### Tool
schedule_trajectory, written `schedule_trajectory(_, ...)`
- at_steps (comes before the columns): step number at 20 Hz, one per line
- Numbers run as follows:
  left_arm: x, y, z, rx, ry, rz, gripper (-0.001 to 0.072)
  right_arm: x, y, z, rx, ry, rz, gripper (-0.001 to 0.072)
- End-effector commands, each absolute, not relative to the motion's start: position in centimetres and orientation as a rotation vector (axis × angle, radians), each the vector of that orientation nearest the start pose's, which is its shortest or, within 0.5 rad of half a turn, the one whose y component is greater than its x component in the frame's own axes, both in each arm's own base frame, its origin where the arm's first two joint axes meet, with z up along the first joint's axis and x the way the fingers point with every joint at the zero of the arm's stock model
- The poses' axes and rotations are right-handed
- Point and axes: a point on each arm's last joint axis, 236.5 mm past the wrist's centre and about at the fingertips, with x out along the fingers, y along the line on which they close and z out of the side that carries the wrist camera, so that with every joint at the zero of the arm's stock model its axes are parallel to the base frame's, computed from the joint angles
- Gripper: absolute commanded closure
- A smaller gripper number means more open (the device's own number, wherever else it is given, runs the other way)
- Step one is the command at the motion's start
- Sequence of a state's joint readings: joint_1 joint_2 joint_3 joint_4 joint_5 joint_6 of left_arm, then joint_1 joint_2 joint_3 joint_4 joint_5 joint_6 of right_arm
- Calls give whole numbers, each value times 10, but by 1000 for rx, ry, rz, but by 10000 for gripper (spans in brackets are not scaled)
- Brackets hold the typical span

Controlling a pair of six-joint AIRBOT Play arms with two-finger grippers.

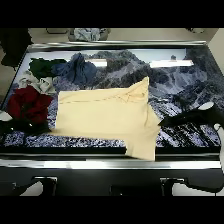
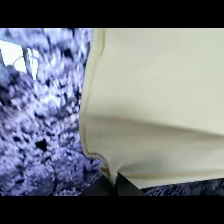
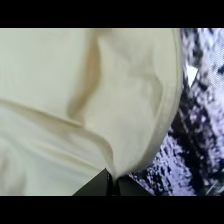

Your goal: Fold the shirts.

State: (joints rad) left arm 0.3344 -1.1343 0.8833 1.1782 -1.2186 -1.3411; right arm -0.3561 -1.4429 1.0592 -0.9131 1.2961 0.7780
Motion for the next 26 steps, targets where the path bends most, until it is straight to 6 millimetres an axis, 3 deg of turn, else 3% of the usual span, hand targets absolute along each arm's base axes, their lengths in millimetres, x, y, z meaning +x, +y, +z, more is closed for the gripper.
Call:
schedule_trajectory(1, 366, 36, 131, -291, 943, -66, 685, 417, -14, 109, -64, 900, 532, 671)
schedule_trajectory(2, 375, 40, 206, -243, 749, -48, 685, 431, -25, 191, -193, 703, 439, 671)
schedule_trajectory(3, 371, 39, 282, -199, 563, -34, 684, 430, -32, 278, -308, 498, 336, 671)
schedule_trajectory(4, 354, 35, 362, -143, 361, -24, 684, 409, -35, 373, -424, 276, 214, 671)
schedule_trajectory(5, 327, 27, 431, -91, 181, -16, 684, 372, -36, 451, -525, 95, 94, 672)
schedule_trajectory(6, 293, 18, 491, -63, 14, -9, 684, 323, -34, 514, -617, -54, -26, 672)
schedule_trajectory(7, 262, 8, 530, -83, -101, -12, 684, 274, -32, 553, -671, -147, -125, 672)
schedule_trajectory(8, 235, -2, 553, -117, -172, -22, 684, 237, -28, 571, -669, -197, -182, 672)
schedule_trajectory(9, 216, -10, 565, -131, -213, -36, 684, 205, -26, 577, -654, -216, -229, 672)
schedule_trajectory(12, 187, -22, 571, -112, -250, -48, 685, 149, -26, 583, -682, -229, -330, 672)
schedule_trajectory(14, 183, -25, 568, -108, -240, -50, 685, 135, -26, 581, -694, -222, -350, 672)
schedule_trajectory(17, 190, -25, 552, -97, -168, -52, 684, 143, -28, 562, -685, -140, -321, 672)
schedule_trajectory(19, 206, -23, 528, -108, -68, -56, 684, 164, -34, 525, -663, 18, -261, 672)
schedule_trajectory(22, 261, -7, 446, -171, 213, -57, 684, 221, -46, 428, -580, 420, -76, 672)
schedule_trajectory(24, 310, 10, 360, -193, 444, -62, 685, 275, -43, 334, -457, 751, 164, 673)
schedule_trajectory(26, 348, 22, 250, -242, 708, -78, 685, 324, -40, 249, -321, 979, 348, 673)
